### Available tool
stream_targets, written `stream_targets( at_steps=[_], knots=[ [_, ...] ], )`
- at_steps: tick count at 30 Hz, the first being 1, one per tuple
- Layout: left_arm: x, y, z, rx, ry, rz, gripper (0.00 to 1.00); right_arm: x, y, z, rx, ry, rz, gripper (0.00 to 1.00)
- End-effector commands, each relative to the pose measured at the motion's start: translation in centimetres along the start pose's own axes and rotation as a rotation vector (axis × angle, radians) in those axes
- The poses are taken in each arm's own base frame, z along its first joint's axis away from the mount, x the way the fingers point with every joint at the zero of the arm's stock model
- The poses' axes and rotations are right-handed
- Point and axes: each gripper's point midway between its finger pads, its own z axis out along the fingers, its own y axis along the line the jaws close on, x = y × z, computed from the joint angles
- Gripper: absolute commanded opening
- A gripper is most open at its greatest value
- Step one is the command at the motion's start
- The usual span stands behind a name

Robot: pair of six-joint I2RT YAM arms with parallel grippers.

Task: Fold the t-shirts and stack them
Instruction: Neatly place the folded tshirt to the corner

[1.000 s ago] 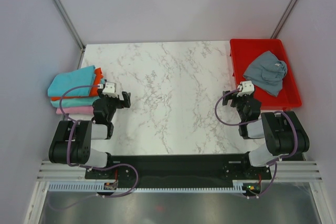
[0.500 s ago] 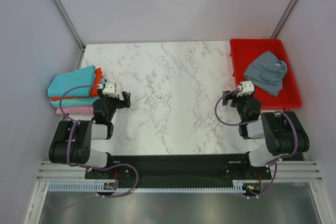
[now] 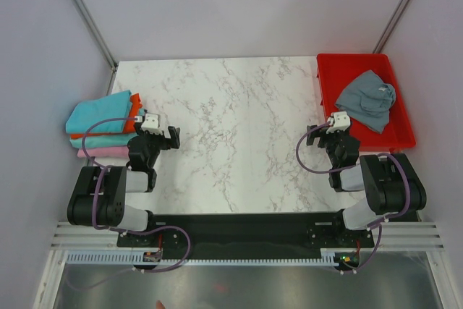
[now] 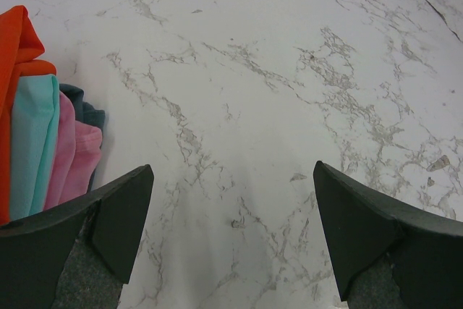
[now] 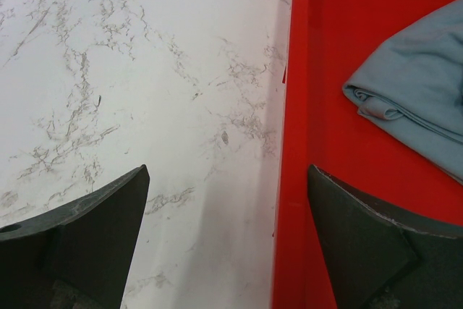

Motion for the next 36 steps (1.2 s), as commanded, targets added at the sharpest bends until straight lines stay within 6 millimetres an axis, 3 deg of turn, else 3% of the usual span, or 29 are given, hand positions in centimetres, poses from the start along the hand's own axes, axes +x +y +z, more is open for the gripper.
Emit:
stream_targets(
  at_steps=[1, 36],
  knots=[
    [-1.28, 0.39, 0.36, -0.018, -0.041, -0.003, 0.99, -1.01, 0.56, -0.03, -0.031, -0.041, 0.009, 0.98],
    [-1.23, 0.39, 0.37, -0.018, -0.040, -0.005, 0.99, -1.01, 0.56, -0.03, -0.031, -0.041, 0.008, 0.98]
  ],
)
